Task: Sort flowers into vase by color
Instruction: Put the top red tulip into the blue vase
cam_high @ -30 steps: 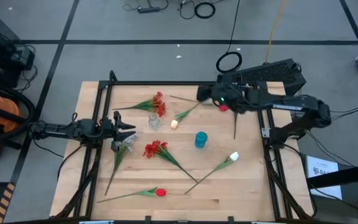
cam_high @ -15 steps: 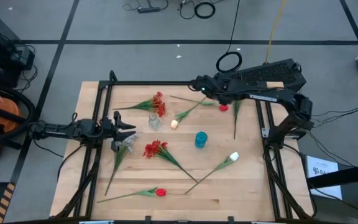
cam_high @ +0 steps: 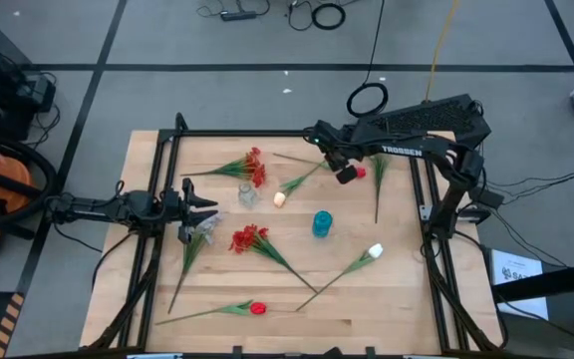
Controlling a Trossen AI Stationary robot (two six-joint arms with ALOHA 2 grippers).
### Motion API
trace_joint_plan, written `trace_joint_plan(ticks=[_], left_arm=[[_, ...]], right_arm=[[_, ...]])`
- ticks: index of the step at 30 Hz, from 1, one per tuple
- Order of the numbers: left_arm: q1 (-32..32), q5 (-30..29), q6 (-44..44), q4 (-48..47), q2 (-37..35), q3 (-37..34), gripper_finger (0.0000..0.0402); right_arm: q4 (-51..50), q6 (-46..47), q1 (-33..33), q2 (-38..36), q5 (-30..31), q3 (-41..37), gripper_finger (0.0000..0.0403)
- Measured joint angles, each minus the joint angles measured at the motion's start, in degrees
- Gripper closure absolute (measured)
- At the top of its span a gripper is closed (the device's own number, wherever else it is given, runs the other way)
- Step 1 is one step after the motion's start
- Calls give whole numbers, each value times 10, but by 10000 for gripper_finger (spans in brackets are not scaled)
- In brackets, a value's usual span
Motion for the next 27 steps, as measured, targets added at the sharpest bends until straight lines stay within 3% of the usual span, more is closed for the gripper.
trace_joint_plan(ticks=[12, 27], left_arm=[[0, 0, 0, 0, 0, 0, 285], [0, 0, 0, 0, 0, 0, 285]], right_arm=[[-125, 108, -24, 25, -42, -4, 255], [-15, 110, -67, 29, -73, -92, 255]])
